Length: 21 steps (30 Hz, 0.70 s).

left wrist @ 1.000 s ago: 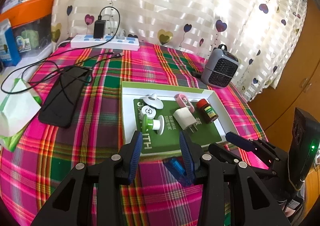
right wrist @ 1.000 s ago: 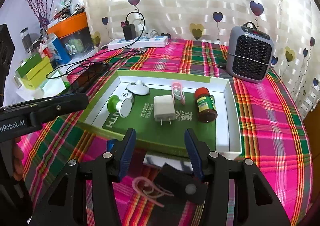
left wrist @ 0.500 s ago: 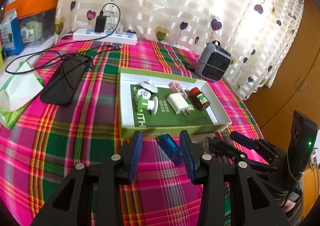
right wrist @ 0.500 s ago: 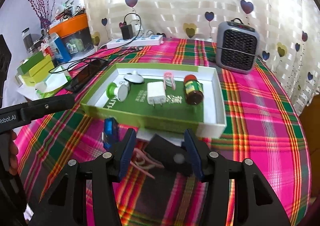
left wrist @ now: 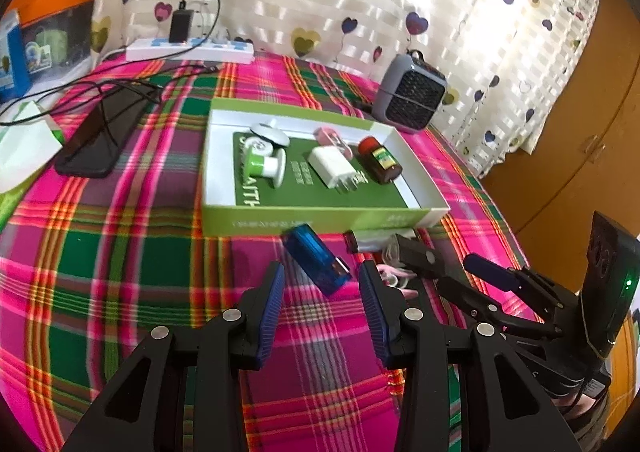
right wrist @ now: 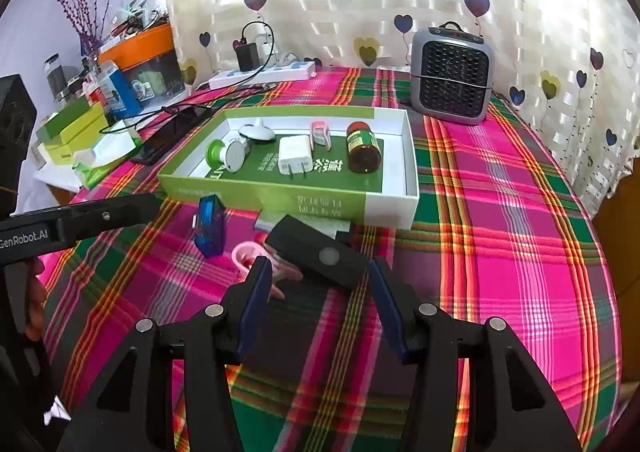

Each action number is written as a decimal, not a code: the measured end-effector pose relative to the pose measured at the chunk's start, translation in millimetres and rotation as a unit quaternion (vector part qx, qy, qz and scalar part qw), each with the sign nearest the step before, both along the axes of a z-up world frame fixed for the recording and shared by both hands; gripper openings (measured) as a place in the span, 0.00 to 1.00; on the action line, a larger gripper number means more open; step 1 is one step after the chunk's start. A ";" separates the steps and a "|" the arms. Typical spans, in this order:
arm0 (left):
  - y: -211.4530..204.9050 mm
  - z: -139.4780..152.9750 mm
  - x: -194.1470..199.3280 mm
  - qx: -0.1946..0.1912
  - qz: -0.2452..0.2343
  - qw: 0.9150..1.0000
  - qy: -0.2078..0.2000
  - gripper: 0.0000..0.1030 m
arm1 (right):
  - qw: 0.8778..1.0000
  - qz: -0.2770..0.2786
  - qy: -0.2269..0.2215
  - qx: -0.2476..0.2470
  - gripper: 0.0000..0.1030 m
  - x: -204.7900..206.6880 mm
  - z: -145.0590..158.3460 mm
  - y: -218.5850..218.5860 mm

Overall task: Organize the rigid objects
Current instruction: 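Grasp the blue USB stick with the left tool while the right tool grasps the pink plastic hook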

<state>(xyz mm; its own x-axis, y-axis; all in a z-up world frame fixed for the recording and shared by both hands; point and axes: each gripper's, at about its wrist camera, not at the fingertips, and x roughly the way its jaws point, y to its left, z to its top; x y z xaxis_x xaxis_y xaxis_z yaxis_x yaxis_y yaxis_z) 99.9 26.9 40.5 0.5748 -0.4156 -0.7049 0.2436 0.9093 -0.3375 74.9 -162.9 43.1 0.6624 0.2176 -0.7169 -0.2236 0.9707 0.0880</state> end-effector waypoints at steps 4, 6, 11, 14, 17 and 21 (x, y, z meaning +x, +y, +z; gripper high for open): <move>-8.2 -7.0 0.3 0.007 -0.005 1.000 0.010 0.37 | 1.000 0.003 0.003 -0.001 0.50 -2.3 -2.4 -1.1; -13.1 -9.0 0.6 0.019 -0.004 1.000 0.012 0.37 | 1.000 0.003 0.006 -0.001 0.50 -3.3 -4.5 -2.2; -24.4 -14.9 3.9 0.028 -0.011 0.999 0.020 0.37 | 1.000 0.002 0.009 0.003 0.50 -5.1 -7.6 -6.4; -28.7 -17.8 7.1 0.034 -0.007 0.999 0.024 0.37 | 1.000 0.005 0.010 0.008 0.50 -6.2 -8.0 -7.0; -30.7 -20.3 11.3 0.035 -0.004 0.999 0.027 0.37 | 1.000 0.010 0.014 0.012 0.50 -6.1 -10.0 -7.4; -35.0 -22.5 14.4 0.041 -0.005 0.999 0.026 0.37 | 1.000 0.016 0.021 0.017 0.50 -5.3 -13.0 -7.5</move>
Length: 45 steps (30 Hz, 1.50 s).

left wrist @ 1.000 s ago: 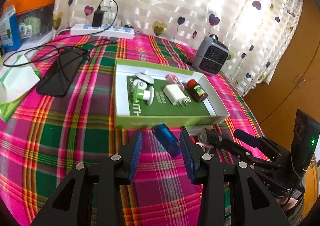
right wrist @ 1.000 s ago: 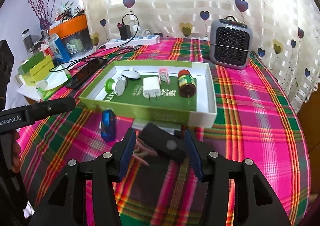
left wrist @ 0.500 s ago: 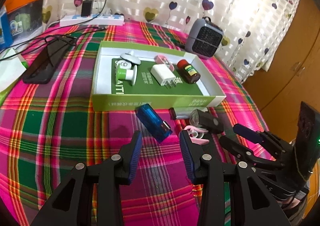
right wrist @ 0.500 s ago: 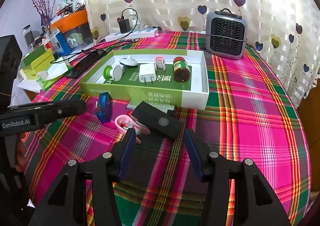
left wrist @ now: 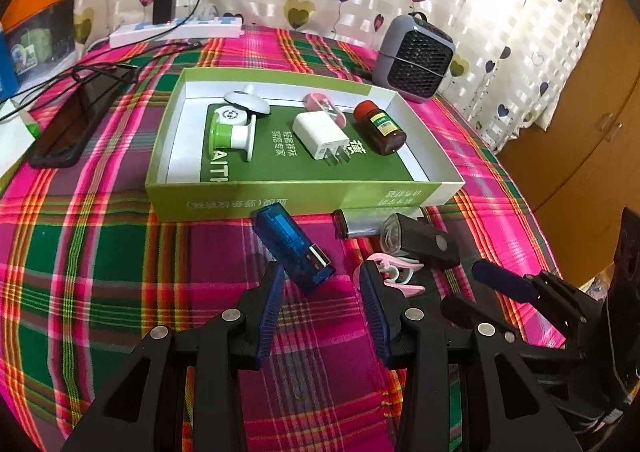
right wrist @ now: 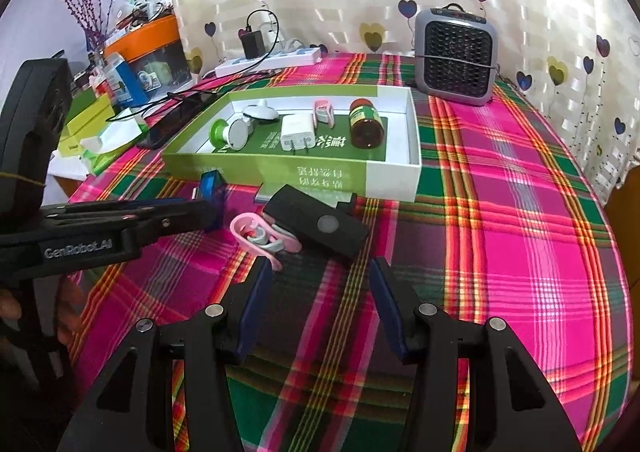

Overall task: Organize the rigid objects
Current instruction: 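Grasp the blue USB stick with the left tool while the right tool grasps the pink plastic hook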

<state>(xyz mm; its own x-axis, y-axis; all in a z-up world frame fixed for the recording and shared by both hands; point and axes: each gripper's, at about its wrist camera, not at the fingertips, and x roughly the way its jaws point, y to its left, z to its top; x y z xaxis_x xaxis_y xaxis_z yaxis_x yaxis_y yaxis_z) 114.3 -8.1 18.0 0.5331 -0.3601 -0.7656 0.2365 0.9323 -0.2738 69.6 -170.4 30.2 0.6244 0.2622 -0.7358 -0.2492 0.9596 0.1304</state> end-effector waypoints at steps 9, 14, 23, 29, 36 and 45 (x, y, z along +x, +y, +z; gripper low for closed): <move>8.3 -6.1 8.7 0.015 0.015 1.000 0.002 0.37 | 0.999 0.040 0.014 -0.005 0.50 5.1 -5.8 15.7; 18.5 -6.4 12.4 0.012 0.026 1.000 0.002 0.37 | 0.998 0.065 0.019 -0.013 0.50 12.1 -9.4 25.7; 34.1 -6.8 13.6 0.008 0.035 0.999 0.002 0.37 | 0.995 0.086 0.025 -0.035 0.50 21.4 -12.4 37.9; 40.7 -7.1 13.5 0.004 0.039 0.999 0.003 0.37 | 0.991 0.124 0.023 -0.050 0.50 13.9 -14.3 53.8; 47.6 -6.6 11.9 0.005 0.045 0.999 0.000 0.37 | 0.985 0.159 0.018 -0.062 0.50 4.7 -14.4 67.8; 56.1 -6.7 11.1 0.004 0.053 0.999 0.001 0.37 | 0.993 0.102 0.031 -0.043 0.50 22.5 -13.4 61.5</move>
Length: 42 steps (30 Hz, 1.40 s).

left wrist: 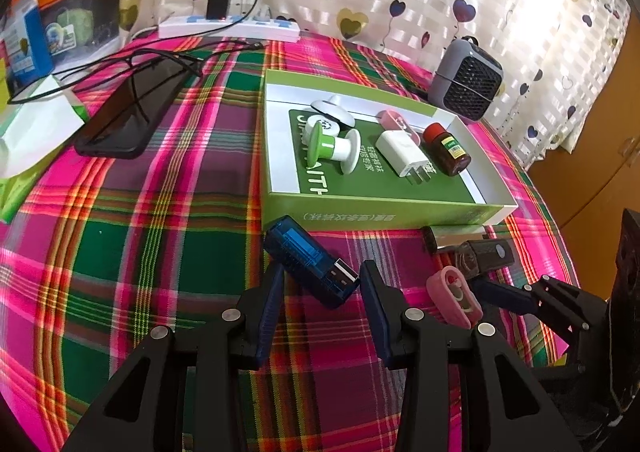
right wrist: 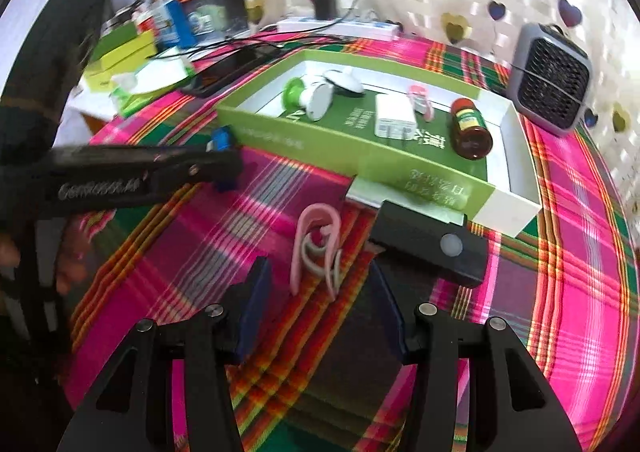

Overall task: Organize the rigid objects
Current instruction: 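Grasp the blue USB stick with the left tool while the right tool grasps the pink plastic hook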

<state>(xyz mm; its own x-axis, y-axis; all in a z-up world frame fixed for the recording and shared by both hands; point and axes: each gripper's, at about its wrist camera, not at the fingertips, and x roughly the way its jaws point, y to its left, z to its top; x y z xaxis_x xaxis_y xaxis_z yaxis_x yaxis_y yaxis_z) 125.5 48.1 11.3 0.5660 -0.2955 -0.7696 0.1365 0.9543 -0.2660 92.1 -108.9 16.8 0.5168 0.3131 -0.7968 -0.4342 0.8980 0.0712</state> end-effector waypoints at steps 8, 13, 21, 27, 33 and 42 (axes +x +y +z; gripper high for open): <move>4.6 -0.4 -2.8 -0.002 0.010 1.000 0.004 0.37 | 1.000 -0.011 0.006 0.001 0.50 8.6 0.8 8.3; 0.0 -1.4 -1.1 0.007 0.025 1.000 0.001 0.37 | 1.000 -0.022 0.007 0.006 0.50 11.1 0.3 12.1; 2.6 -1.5 0.2 0.015 0.040 0.999 0.001 0.37 | 1.000 -0.028 -0.003 -0.013 0.50 8.4 -0.9 17.1; 17.5 -2.1 -1.8 0.019 0.050 0.999 0.001 0.37 | 0.999 -0.032 -0.007 -0.017 0.49 6.1 -1.0 15.8; 19.8 -2.7 1.7 0.020 0.050 0.999 -0.002 0.37 | 0.999 -0.043 -0.009 -0.015 0.44 5.0 -0.7 12.4; 19.8 -3.2 2.4 0.019 0.048 0.999 -0.007 0.37 | 0.998 -0.051 -0.011 -0.019 0.38 4.5 -0.1 11.9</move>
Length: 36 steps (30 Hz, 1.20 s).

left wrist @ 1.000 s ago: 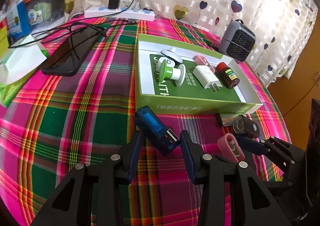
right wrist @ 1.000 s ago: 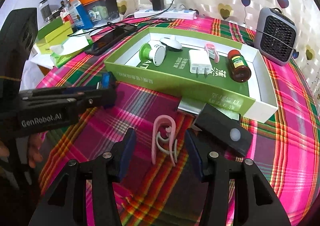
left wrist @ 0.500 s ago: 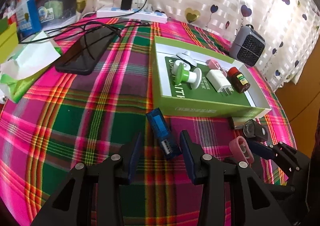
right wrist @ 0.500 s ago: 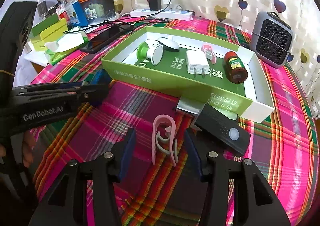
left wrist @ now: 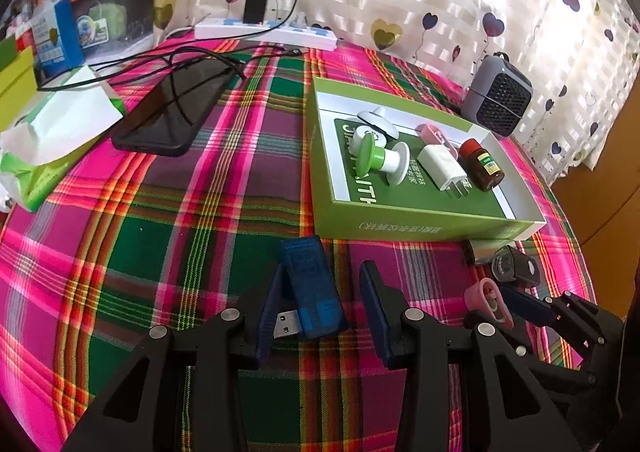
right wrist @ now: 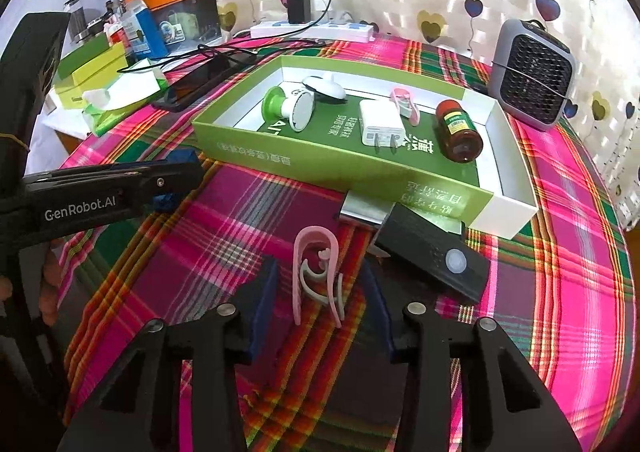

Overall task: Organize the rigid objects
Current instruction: 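Grasp the blue USB stick with the left tool while the right tool grasps the pink plastic hook, then carry the blue USB stick and pink hook with both tools toward the lid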

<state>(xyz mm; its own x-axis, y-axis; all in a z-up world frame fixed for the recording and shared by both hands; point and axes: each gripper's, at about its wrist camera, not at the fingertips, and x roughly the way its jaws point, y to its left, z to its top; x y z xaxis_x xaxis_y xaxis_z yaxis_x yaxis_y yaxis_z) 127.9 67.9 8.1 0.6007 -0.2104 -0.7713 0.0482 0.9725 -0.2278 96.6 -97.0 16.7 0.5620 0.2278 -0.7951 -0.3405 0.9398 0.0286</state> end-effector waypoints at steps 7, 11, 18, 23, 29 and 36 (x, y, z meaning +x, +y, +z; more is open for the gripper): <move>0.1 0.2 0.1 0.001 0.003 1.000 0.000 0.27 | 1.000 -0.008 0.000 0.003 0.29 -0.1 0.3 -3.4; 1.4 -0.9 -0.2 0.000 0.003 1.000 -0.001 0.25 | 1.000 -0.007 0.000 0.004 0.26 -0.3 0.4 -4.0; -0.1 -1.1 -0.4 0.004 -0.002 1.000 -0.002 0.22 | 1.000 -0.008 0.000 0.007 0.24 -0.5 0.7 -5.9; -0.5 -1.2 -0.6 0.005 -0.003 1.000 -0.002 0.22 | 1.000 -0.008 0.001 0.009 0.24 -0.4 0.9 -5.9; -0.9 -1.3 -0.8 0.005 -0.003 1.000 -0.002 0.22 | 1.000 -0.008 0.001 0.009 0.23 -0.3 0.7 -6.3; -3.0 -0.3 -2.6 0.001 -0.010 1.000 -0.005 0.21 | 1.000 -0.008 0.001 0.011 0.23 -0.4 1.2 -6.5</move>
<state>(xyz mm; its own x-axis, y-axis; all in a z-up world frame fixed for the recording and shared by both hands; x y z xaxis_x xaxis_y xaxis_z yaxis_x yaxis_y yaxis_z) 125.2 64.8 7.8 0.6038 -0.2217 -0.7656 0.0707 0.9717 -0.2256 96.1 -103.5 17.9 0.5636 0.2361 -0.7916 -0.3250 0.9444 0.0502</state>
